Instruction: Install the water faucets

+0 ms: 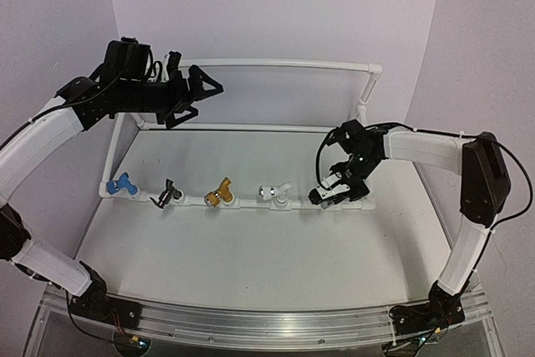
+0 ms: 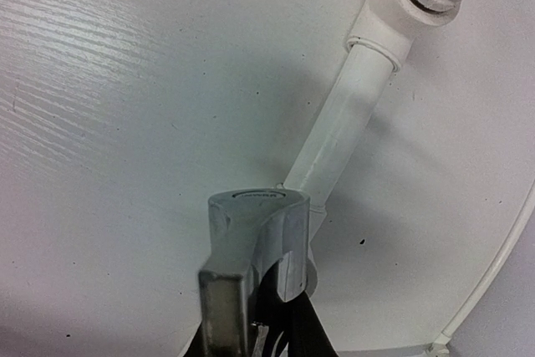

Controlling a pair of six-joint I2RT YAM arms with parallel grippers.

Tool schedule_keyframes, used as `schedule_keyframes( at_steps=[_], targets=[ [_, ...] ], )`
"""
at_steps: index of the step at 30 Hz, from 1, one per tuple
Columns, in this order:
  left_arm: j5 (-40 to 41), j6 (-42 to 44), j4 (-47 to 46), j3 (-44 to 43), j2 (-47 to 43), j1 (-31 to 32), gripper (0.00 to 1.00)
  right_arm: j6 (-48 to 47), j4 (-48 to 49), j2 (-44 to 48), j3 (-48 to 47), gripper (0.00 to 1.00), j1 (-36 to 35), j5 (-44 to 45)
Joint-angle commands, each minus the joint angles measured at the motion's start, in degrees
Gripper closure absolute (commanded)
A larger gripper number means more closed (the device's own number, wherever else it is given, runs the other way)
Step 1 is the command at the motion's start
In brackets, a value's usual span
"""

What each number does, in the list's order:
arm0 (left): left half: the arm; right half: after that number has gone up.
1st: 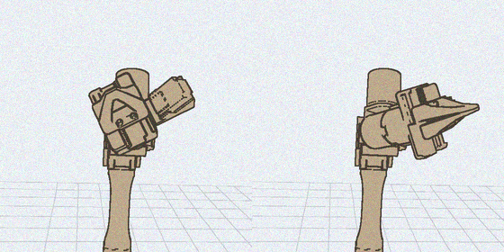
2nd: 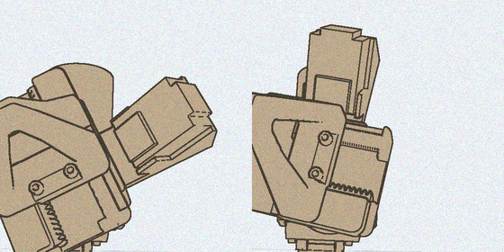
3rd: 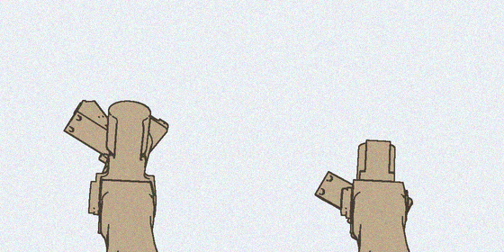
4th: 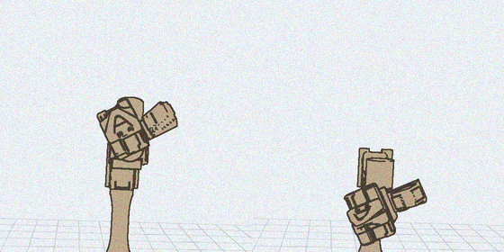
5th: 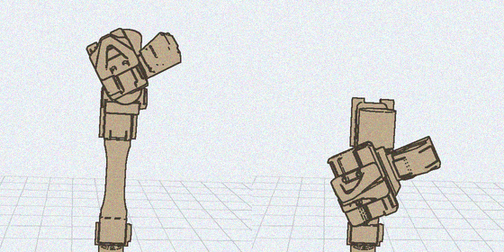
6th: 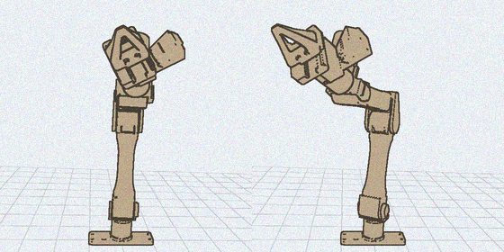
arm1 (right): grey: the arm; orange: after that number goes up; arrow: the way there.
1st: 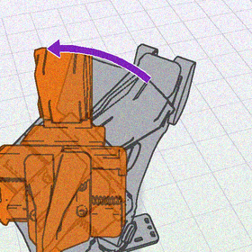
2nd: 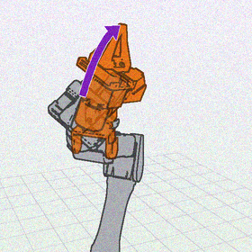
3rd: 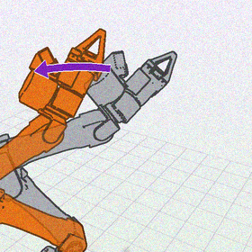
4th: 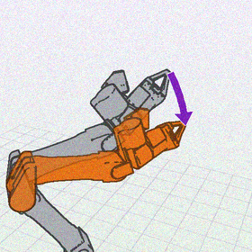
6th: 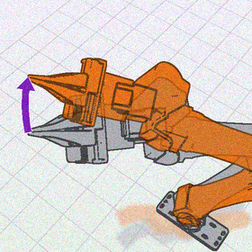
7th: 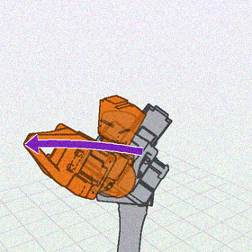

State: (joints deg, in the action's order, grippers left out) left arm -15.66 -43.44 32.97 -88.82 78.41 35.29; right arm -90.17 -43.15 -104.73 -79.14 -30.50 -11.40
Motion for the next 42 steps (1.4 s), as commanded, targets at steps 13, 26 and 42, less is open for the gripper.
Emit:
schedule_keyframes(
  at_steps=[13, 26, 42],
  targets=[
    [1.0, 0.2, -1.8, -0.6, -1.6, 0.0, 0.01, 0.0, 2.6, 0.7, -0.1, 1.0, 0.4, -0.7],
    [0.9, 0.5, -1.8, -1.0, -1.4, 0.0, 0.01, 0.8, 1.6, 0.8, 0.6, 1.0, 0.4, -2.6],
    [1.2, 0.1, -1.7, -1.1, -1.7, 0.0, 0.01, 7.9, 2.5, -1.2, 0.7, 1.0, 0.6, -1.0]
  ],
)
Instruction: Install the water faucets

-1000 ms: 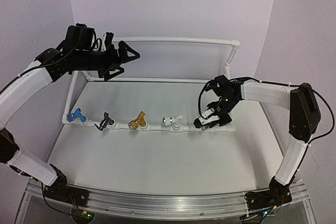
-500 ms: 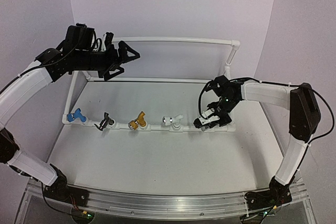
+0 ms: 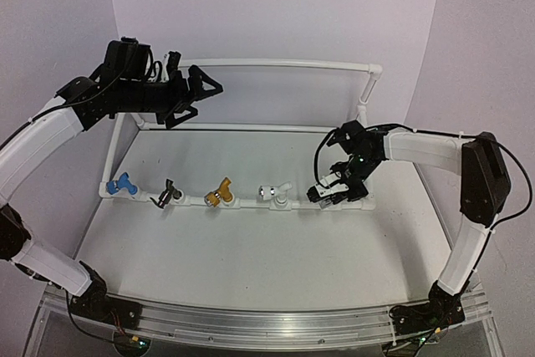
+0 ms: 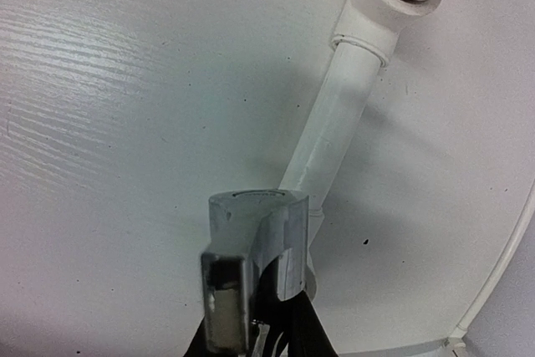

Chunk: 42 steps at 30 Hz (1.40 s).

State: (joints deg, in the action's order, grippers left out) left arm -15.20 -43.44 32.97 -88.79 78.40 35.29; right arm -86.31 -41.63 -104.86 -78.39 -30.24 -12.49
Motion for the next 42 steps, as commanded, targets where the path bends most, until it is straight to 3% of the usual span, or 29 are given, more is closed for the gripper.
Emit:
schedule_keyframes(
  at_steps=[1, 15, 42],
  targets=[
    [0.7, 0.1, -1.7, -1.1, -1.6, 0.0, 0.01, 4.3, 1.1, -0.7, 0.5, 1.0, 0.4, -0.1],
    [1.0, 0.2, -1.8, -1.4, -1.4, 0.0, 0.01, 12.7, 7.3, 3.5, 7.8, 1.0, 1.4, -2.5],
    [1.1, -0.4, -1.9, -2.1, -1.3, 0.0, 0.02, 14.6, 10.2, 5.8, 12.4, 1.0, 3.6, -2.0]
  ],
)
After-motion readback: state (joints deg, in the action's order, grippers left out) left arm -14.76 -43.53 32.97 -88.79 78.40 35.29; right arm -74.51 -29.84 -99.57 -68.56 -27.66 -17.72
